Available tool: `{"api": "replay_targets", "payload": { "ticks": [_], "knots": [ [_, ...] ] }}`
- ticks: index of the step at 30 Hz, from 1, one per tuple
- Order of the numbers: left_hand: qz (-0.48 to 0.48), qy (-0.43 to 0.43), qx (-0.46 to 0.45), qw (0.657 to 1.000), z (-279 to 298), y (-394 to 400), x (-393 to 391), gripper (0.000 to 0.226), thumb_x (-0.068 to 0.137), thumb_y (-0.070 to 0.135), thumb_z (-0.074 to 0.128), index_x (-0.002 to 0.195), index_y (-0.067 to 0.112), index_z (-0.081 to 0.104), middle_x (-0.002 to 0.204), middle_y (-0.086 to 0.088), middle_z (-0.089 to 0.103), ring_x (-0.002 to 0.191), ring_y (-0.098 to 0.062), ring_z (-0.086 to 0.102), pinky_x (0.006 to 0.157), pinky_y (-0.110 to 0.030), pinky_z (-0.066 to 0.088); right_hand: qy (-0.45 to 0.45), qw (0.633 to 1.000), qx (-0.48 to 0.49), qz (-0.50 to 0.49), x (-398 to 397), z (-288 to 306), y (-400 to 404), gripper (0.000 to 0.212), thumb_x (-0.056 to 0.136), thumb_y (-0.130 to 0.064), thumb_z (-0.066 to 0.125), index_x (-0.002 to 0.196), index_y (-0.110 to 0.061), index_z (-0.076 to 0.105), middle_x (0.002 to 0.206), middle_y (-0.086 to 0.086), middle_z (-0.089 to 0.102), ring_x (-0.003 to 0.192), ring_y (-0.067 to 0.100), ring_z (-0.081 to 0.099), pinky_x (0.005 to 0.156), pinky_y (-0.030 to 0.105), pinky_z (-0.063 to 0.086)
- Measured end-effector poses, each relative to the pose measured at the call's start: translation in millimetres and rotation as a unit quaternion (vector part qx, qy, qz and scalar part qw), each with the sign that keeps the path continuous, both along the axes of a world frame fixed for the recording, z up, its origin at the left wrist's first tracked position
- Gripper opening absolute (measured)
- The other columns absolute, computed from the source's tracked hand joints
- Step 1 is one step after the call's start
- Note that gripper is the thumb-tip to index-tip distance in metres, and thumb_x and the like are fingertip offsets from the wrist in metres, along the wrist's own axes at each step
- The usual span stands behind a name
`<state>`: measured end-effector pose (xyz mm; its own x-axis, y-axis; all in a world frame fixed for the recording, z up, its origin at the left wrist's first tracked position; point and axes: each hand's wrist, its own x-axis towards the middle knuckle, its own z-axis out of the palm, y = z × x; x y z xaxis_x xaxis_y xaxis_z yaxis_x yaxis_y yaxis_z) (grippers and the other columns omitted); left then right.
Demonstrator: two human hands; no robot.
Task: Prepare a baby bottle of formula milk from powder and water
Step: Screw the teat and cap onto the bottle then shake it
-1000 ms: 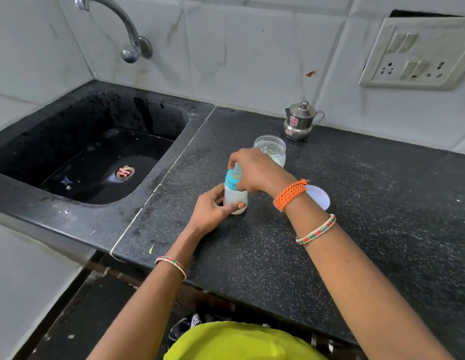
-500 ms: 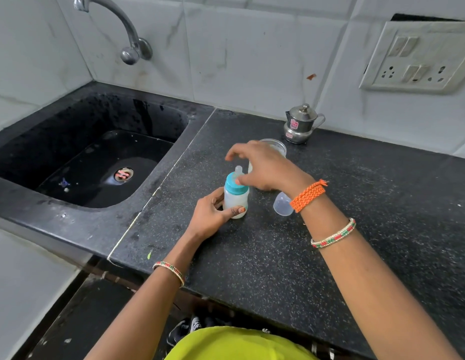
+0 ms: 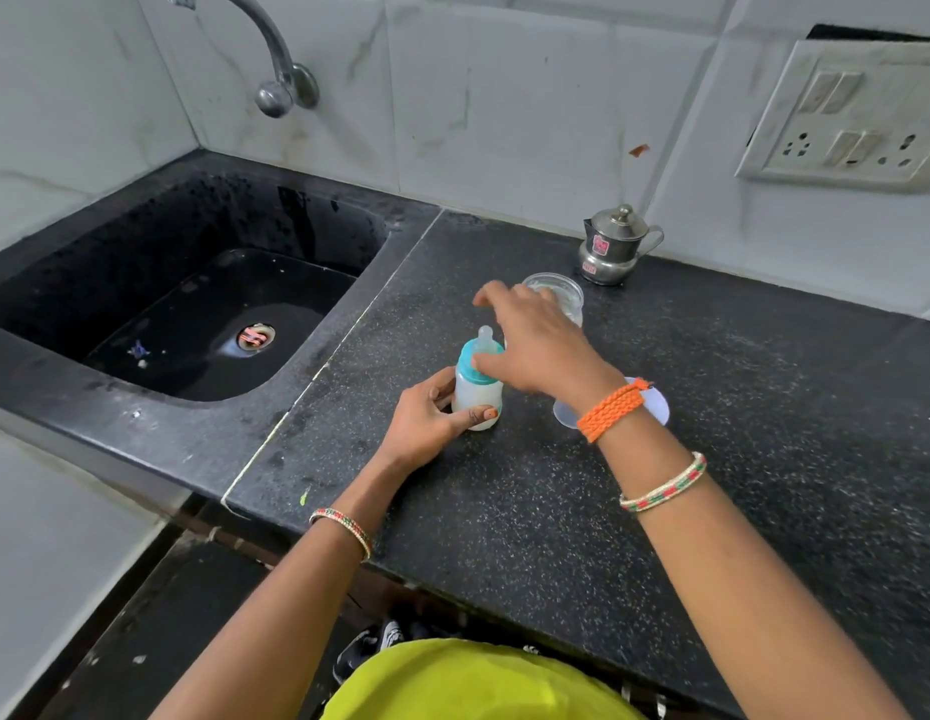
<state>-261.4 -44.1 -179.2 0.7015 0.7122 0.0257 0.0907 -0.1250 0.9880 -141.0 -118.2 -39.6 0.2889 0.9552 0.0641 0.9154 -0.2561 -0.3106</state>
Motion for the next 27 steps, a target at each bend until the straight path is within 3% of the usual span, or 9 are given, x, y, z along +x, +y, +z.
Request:
{"api": "replay_targets", "payload": {
  "ticks": [3,7,11,14,17,20,24,27],
  "knots": [
    [0.002,0.0,0.003,1.0,1,-1,0,0.042,0.072,0.026,0.082,0.106,0.039,0.062,0.106,0.018,0.071,0.103,-0.002,0.066,0.089,-0.017,0.051,0.118,0.99,-0.062,0.053,3,1,0,0.058,0.08,-0.004,0.066,0.132,-0.02,0.043,0.12,0.009,0.055,0.094,0.018,0.049,0.074,0.026,0.038],
    [-0.001,0.0,0.008,1.0,2,-1,-1,0.043,0.073,0.026,0.081,0.109,0.038,0.061,0.109,0.015,0.071,0.105,-0.003,0.065,0.089,-0.018,0.051,0.065,0.997,0.03,-0.016,2,-6,-2,0.056,0.084,-0.034,0.068,0.128,-0.011,0.041,0.102,0.013,0.062,0.093,0.027,0.059,0.073,0.035,0.048],
    [0.002,-0.002,0.001,1.0,4,-2,-1,0.042,0.074,0.02,0.081,0.106,0.038,0.06,0.106,0.018,0.069,0.102,0.001,0.066,0.083,-0.013,0.05,0.09,0.995,0.019,-0.027,9,-13,-5,0.066,0.081,-0.053,0.065,0.13,-0.014,0.043,0.113,0.008,0.059,0.107,0.024,0.053,0.082,0.036,0.046],
    [0.003,-0.007,0.001,1.0,3,-2,0,0.042,0.075,0.015,0.08,0.109,0.031,0.061,0.108,0.012,0.07,0.102,-0.003,0.066,0.084,-0.015,0.051,0.157,0.986,-0.036,0.043,11,-16,-9,0.058,0.08,-0.023,0.073,0.131,-0.017,0.047,0.126,0.005,0.054,0.111,0.019,0.051,0.085,0.026,0.038],
    [-0.001,-0.006,0.005,1.0,3,-3,0,0.044,0.075,0.016,0.081,0.114,0.024,0.062,0.111,0.008,0.071,0.103,-0.005,0.066,0.089,-0.019,0.052,0.189,0.981,0.051,-0.005,5,-24,-10,0.046,0.072,-0.006,0.076,0.115,-0.012,0.062,0.11,0.005,0.066,0.1,0.018,0.06,0.079,0.026,0.046],
    [0.009,-0.007,0.011,1.0,3,-4,0,0.042,0.073,0.02,0.082,0.11,0.027,0.063,0.106,0.01,0.072,0.099,-0.003,0.067,0.085,-0.017,0.052,0.167,0.981,0.084,-0.056,1,-31,-6,0.045,0.067,-0.014,0.079,0.109,-0.011,0.065,0.104,0.005,0.067,0.099,0.019,0.059,0.08,0.029,0.049],
    [0.004,-0.008,0.016,1.0,7,-5,-1,0.038,0.073,0.023,0.081,0.102,0.038,0.063,0.1,0.022,0.071,0.096,0.002,0.067,0.077,-0.009,0.049,0.099,0.983,0.134,-0.079,-5,-46,-6,0.047,0.067,-0.028,0.077,0.108,-0.013,0.06,0.101,0.004,0.06,0.091,0.016,0.05,0.071,0.025,0.035],
    [-0.044,0.008,-0.013,0.999,12,3,-4,0.039,0.08,0.018,0.075,0.114,0.031,0.059,0.109,0.014,0.071,0.104,-0.004,0.065,0.084,-0.013,0.05,0.082,0.981,0.16,-0.071,-5,-52,-5,0.045,0.072,-0.041,0.075,0.105,-0.015,0.059,0.097,0.004,0.059,0.087,0.018,0.053,0.075,0.031,0.041]
  ]
}}
